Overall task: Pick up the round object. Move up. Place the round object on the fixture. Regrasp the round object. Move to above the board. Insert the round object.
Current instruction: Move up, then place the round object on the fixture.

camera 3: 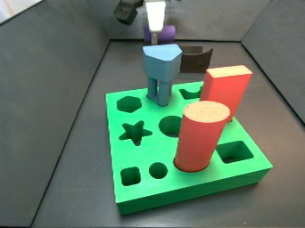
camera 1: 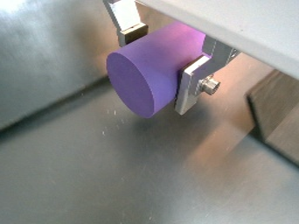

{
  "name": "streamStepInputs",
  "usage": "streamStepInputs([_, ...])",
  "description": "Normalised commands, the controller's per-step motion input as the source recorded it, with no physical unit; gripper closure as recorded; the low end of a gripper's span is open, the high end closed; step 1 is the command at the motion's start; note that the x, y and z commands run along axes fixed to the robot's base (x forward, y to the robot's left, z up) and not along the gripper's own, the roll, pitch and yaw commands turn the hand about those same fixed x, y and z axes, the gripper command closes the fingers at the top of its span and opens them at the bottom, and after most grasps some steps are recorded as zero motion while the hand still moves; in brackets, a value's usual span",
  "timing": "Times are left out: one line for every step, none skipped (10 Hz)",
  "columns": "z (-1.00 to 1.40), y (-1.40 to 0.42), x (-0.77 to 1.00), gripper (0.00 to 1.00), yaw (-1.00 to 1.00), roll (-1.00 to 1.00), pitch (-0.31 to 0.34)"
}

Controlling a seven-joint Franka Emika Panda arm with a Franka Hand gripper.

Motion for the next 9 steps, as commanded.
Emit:
streamStepInputs([0.42,-0.01,-0.03,1.00,-0.02,0.02,0.041])
streamStepInputs([0.21,0.00,-0.02,1.00,-0.02,0.03,0.053])
streamStepInputs([1.00,0.00,0.00,1.00,0.00,0.00,0.000])
streamStepInputs([1.00,0.00,0.00,1.00,0.00,0.00,0.015])
streamStepInputs([1.00,0.00,-0.01,1.00,-0.01,0.00,0.026])
streamStepInputs([1.00,0.00,-0.02,1.00,-0.01,0.02,0.036])
streamStepInputs([1.00,0.00,-0.02,1.00,-0.02,0.03,0.040])
streamStepInputs([1.00,0.00,-0.03,1.00,-0.02,0.04,0.047])
streamStepInputs([1.00,0.00,-0.03,1.00,-0.02,0.05,0.051])
